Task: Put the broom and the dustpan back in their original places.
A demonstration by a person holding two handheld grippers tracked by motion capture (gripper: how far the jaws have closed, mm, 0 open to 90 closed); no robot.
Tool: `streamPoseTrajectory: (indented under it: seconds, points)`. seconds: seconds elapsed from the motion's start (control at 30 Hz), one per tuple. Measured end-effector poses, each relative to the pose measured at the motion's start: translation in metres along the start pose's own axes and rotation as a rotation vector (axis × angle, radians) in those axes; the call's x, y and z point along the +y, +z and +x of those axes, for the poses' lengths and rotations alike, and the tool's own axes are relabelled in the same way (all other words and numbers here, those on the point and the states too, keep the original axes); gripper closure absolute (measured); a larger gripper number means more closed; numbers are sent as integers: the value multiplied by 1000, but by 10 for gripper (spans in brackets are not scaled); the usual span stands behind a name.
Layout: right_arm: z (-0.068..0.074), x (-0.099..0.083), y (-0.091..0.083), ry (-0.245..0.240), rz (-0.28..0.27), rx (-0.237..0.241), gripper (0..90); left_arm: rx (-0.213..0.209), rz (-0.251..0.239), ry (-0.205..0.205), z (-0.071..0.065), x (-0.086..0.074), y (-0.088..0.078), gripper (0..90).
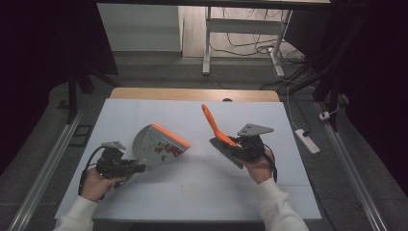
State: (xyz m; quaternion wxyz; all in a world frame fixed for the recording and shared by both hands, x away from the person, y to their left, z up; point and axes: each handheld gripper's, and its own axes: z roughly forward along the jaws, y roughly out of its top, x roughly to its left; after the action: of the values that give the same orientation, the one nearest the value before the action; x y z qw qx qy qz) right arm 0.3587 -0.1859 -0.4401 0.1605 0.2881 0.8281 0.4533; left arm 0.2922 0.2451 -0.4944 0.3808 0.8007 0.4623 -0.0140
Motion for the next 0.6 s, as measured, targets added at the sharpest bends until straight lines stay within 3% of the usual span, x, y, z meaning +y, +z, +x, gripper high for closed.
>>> streamPoseTrajectory:
  seconds: [0.6]
  points:
    - [-12, -21, -21, 43, 2, 22, 701, 62, -42, -20, -7, -5, -4, 612]
